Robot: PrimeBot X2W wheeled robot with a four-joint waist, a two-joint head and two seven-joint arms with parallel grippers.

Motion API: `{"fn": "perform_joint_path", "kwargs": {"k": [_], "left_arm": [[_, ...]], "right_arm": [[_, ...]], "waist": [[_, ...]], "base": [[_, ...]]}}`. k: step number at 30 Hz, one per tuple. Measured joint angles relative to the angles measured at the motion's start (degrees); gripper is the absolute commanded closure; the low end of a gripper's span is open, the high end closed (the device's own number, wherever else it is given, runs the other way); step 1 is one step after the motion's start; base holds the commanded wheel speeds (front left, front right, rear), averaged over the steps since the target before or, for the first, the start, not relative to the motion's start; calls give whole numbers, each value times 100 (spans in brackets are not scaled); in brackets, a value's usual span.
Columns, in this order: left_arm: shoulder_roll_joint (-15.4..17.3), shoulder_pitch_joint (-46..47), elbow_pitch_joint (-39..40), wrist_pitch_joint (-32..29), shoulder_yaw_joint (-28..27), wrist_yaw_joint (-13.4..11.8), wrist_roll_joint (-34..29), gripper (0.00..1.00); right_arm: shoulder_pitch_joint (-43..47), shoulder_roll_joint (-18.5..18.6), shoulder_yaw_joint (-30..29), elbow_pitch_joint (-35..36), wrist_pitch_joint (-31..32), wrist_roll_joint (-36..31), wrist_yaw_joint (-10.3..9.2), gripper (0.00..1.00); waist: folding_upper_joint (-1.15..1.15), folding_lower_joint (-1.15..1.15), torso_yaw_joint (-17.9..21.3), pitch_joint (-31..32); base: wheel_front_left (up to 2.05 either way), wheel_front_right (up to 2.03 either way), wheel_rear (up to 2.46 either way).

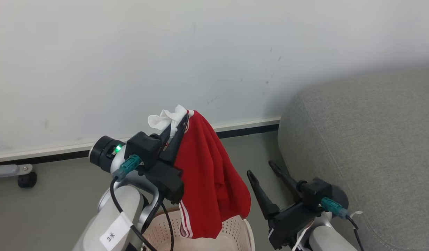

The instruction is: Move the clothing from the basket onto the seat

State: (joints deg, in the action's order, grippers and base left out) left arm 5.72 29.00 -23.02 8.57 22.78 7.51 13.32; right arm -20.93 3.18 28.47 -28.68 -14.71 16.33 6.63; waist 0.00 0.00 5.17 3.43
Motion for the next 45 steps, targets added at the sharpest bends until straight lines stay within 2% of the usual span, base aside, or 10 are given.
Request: {"fn": "perform_joint_path", "kwargs": {"k": [26, 27, 28, 29, 30, 39, 40, 42, 43, 45], "left_arm": [[-180, 246, 855, -625, 536, 4, 177, 100], [-187, 246, 889, -631, 549, 4, 177, 100], [-190, 246, 915, -654, 558, 4, 179, 100], [-191, 246, 934, -656, 563, 4, 197, 100], [-192, 245, 951, -679, 564, 4, 235, 100], [-38, 42, 951, -731, 292, -93, 431, 100], [-9, -9, 938, -728, 231, -103, 439, 90], [41, -66, 901, -720, 136, -152, 483, 45], [56, -104, 889, -704, 97, -154, 491, 7], [84, -182, 857, -677, 40, -175, 526, 0]], "right_arm": [[-1578, 22, 2476, -1187, 0, 1080, 45, 0], [-1639, 22, 2551, -1229, 0, 1139, 45, 16], [-1688, 23, 2621, -1265, 1, 1211, 45, 52], [-1735, 22, 2668, -1291, 0, 1258, 45, 60], [-1767, 22, 2705, -1302, 0, 1299, 45, 100], [-1924, 21, 2852, -1457, 1, 1607, 46, 100], [-1957, 21, 2842, -1463, 1, 1614, 46, 100], [-1987, 19, 2791, -1468, 1, 1679, 47, 100], [-1987, 18, 2748, -1483, 1, 1703, 51, 100], [-1991, 22, 2642, -1502, 1, 1707, 51, 100]], "waist": [[0, 0, -456, -40], [0, 0, -465, -45], [0, 0, -475, -50], [0, 0, -483, -56], [0, 0, -492, -62], [0, 0, -453, -113], [0, 0, -431, -118], [0, 0, -379, -130], [0, 0, -350, -135], [0, 0, -285, -144]], "base": [[0, 0, 0], [0, 0, 0], [0, 0, 0], [0, 0, 0], [0, 0, 0], [0, 0, 0], [0, 0, 0], [0, 0, 0], [0, 0, 0], [0, 0, 0]]}}
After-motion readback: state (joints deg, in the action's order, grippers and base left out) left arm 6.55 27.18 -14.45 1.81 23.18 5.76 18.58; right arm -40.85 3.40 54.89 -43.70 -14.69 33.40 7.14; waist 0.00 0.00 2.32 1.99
